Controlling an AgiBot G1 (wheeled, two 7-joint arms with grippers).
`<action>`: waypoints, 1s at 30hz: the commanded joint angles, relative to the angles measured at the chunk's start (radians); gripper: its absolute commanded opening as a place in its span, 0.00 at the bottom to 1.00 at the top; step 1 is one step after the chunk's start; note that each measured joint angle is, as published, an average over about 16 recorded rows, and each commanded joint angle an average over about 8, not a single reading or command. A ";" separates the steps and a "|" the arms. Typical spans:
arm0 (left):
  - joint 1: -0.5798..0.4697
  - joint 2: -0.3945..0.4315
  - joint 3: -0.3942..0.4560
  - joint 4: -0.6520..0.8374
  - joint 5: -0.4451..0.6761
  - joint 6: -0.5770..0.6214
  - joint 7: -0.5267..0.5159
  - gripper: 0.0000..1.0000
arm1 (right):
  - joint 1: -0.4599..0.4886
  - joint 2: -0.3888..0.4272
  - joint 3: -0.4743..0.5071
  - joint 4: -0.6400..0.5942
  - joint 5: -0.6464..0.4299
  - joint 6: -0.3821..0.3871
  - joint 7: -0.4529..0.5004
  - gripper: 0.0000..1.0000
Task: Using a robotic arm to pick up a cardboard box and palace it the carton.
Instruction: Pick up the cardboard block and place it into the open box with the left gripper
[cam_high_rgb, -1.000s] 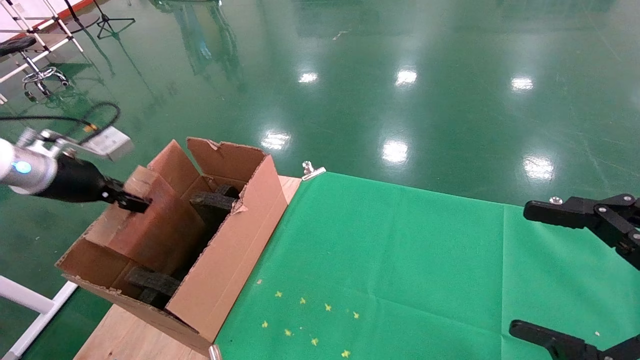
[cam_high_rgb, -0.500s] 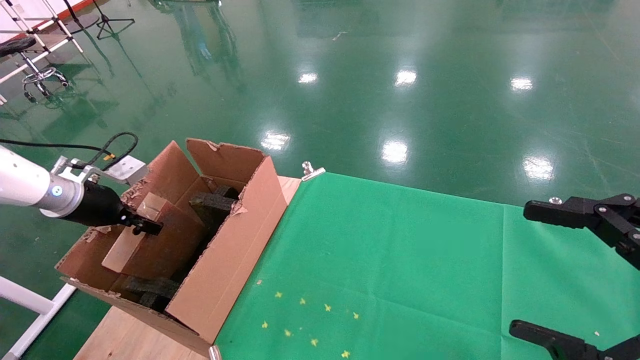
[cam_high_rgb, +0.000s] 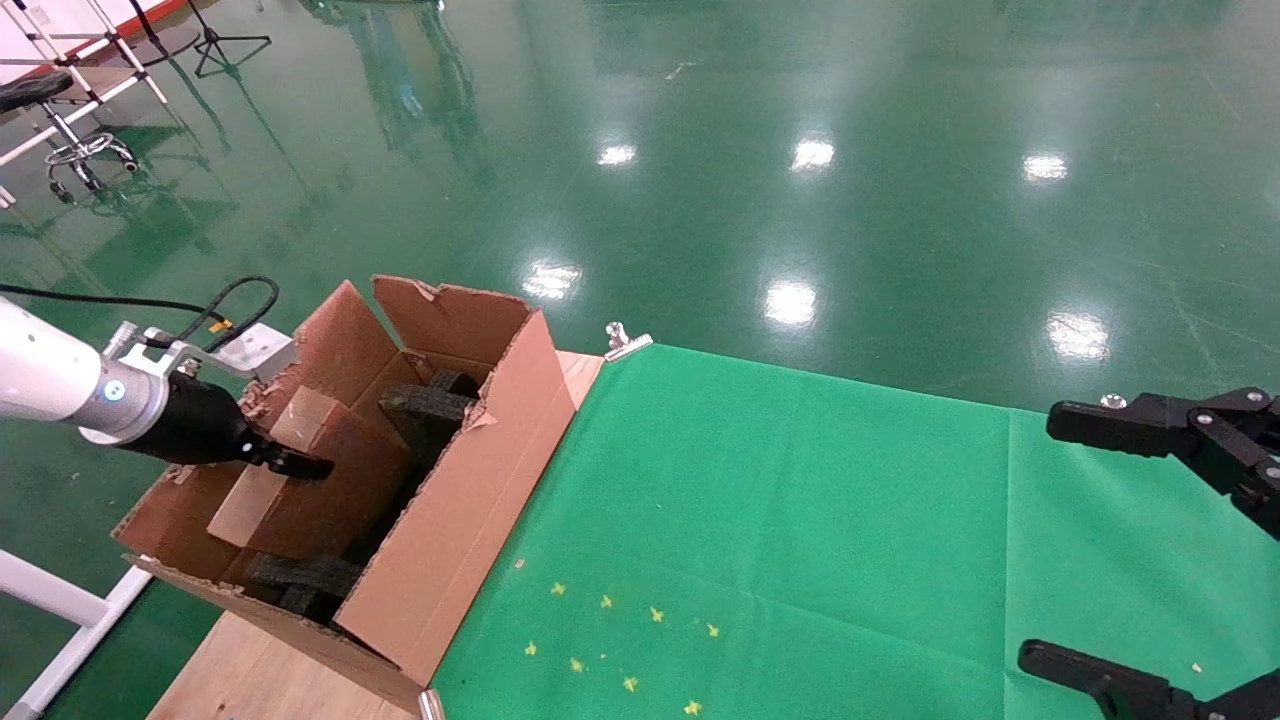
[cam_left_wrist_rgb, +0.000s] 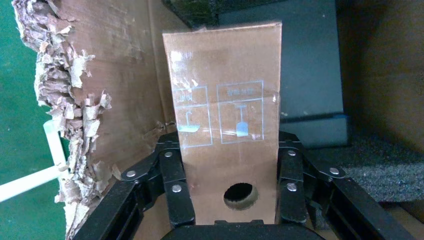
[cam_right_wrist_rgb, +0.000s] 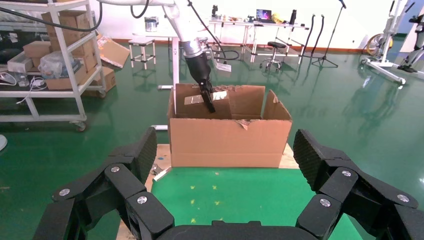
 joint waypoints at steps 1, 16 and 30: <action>0.000 -0.002 0.001 -0.003 0.003 0.003 -0.001 1.00 | 0.000 0.000 0.000 0.000 0.000 0.000 0.000 1.00; -0.010 -0.005 0.004 -0.017 0.009 0.002 -0.002 1.00 | 0.000 0.000 0.000 0.000 0.000 0.000 0.000 1.00; -0.103 -0.025 0.015 -0.115 0.038 0.017 -0.012 1.00 | 0.001 0.000 -0.001 -0.001 0.000 0.000 -0.001 1.00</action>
